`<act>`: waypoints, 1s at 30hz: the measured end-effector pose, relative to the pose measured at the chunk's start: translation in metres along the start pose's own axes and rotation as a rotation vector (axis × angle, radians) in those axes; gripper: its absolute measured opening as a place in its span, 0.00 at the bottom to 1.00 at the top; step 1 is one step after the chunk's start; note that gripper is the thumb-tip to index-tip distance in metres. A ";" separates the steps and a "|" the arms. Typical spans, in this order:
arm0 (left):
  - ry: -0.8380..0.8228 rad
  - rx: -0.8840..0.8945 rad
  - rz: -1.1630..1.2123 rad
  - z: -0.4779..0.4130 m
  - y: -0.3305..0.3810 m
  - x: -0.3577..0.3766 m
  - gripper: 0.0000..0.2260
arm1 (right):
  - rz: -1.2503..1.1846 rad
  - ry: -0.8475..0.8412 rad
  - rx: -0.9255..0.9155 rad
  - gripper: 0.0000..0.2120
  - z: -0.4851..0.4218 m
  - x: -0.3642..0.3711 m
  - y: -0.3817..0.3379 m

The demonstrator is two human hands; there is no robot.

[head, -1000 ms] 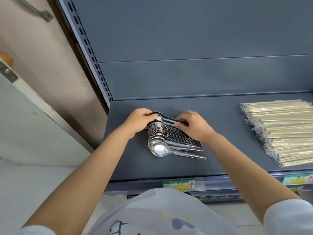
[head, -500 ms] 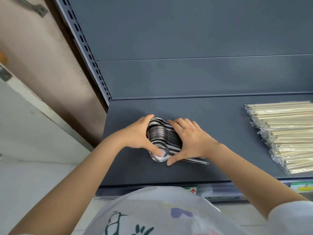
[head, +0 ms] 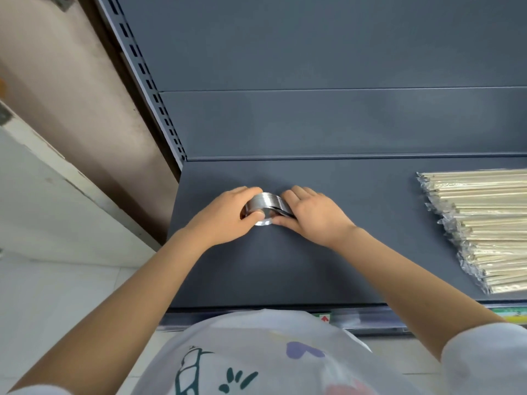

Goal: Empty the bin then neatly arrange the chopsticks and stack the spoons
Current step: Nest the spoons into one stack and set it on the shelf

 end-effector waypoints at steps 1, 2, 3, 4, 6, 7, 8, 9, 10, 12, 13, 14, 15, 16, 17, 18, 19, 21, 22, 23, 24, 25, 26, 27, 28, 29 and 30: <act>0.027 0.001 0.003 -0.002 -0.001 0.001 0.18 | 0.011 0.062 -0.009 0.29 -0.005 0.001 0.001; 0.050 -0.002 -0.008 -0.004 -0.001 0.001 0.20 | 0.003 0.079 0.001 0.28 -0.009 0.003 0.003; 0.063 -0.012 -0.030 -0.007 -0.002 0.001 0.22 | -0.015 0.060 0.024 0.27 -0.014 0.004 0.006; 0.067 -0.026 -0.050 -0.010 -0.003 0.001 0.23 | -0.034 0.033 0.042 0.26 -0.016 0.005 0.010; 0.059 -0.058 -0.046 -0.014 -0.004 0.000 0.25 | -0.019 0.054 0.062 0.27 -0.018 0.008 0.016; 0.061 -0.068 -0.033 -0.015 -0.004 0.000 0.26 | 0.015 0.071 0.056 0.28 -0.017 0.009 0.017; 0.070 -0.070 -0.027 -0.016 -0.004 0.000 0.26 | 0.063 0.093 0.054 0.29 -0.016 0.011 0.018; 0.082 -0.070 -0.029 -0.017 -0.004 0.000 0.25 | 0.114 0.122 0.058 0.28 -0.014 0.013 0.018; 0.093 -0.069 -0.037 -0.017 -0.004 0.002 0.25 | 0.151 0.155 0.058 0.26 -0.013 0.016 0.019; 0.117 -0.063 -0.066 -0.017 -0.003 0.006 0.24 | 0.190 0.202 0.043 0.24 -0.014 0.018 0.018; 0.125 -0.053 -0.088 -0.017 -0.003 0.009 0.25 | 0.203 0.227 0.030 0.23 -0.015 0.017 0.017; 0.128 -0.043 -0.107 -0.016 -0.003 0.011 0.27 | 0.209 0.247 0.018 0.22 -0.016 0.017 0.017; 0.129 -0.036 -0.117 -0.016 -0.003 0.012 0.28 | 0.211 0.260 0.007 0.22 -0.016 0.018 0.017; 0.129 -0.032 -0.114 -0.016 -0.004 0.013 0.28 | 0.202 0.262 0.006 0.22 -0.016 0.018 0.017; 0.127 -0.031 -0.097 -0.016 -0.005 0.013 0.27 | 0.185 0.266 0.009 0.23 -0.016 0.019 0.017; 0.122 -0.033 -0.068 -0.017 -0.005 0.013 0.24 | 0.159 0.270 0.017 0.25 -0.016 0.019 0.016; 0.119 -0.033 -0.032 -0.017 -0.006 0.013 0.22 | 0.131 0.267 0.023 0.27 -0.016 0.019 0.016; 0.119 -0.030 0.026 -0.017 -0.007 0.012 0.21 | 0.083 0.259 0.032 0.30 -0.015 0.018 0.013; 0.121 -0.030 0.043 -0.017 -0.007 0.012 0.22 | 0.078 0.261 0.041 0.31 -0.014 0.018 0.012; 0.121 -0.033 0.064 -0.017 -0.008 0.013 0.23 | 0.087 0.255 0.053 0.31 -0.013 0.018 0.011; 0.117 -0.048 0.098 -0.016 -0.008 0.013 0.25 | 0.105 0.243 0.064 0.32 -0.012 0.018 0.010; 0.109 -0.070 0.146 -0.016 -0.009 0.013 0.27 | 0.130 0.240 0.069 0.33 -0.011 0.019 0.010; 0.099 -0.092 0.191 -0.015 -0.009 0.014 0.30 | 0.157 0.236 0.070 0.33 -0.010 0.020 0.009; 0.093 -0.107 0.220 -0.015 -0.009 0.016 0.32 | 0.173 0.225 0.069 0.33 -0.009 0.020 0.009; 0.090 -0.110 0.229 -0.014 -0.009 0.018 0.34 | 0.167 0.196 0.074 0.33 -0.008 0.020 0.008; 0.090 -0.104 0.229 -0.014 -0.009 0.019 0.35 | 0.148 0.166 0.080 0.34 -0.007 0.019 0.007; 0.091 -0.094 0.230 -0.012 -0.008 0.020 0.36 | 0.120 0.141 0.087 0.35 -0.005 0.019 0.006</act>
Point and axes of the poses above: each hand's wrist, its own z-axis away from the middle knuckle, its own x-axis out of the palm, y = z × x, the point moved 4 cm from there along -z, towards the middle knuckle, and after that the axes turned 5 degrees about -x, right-handed, at the moved point
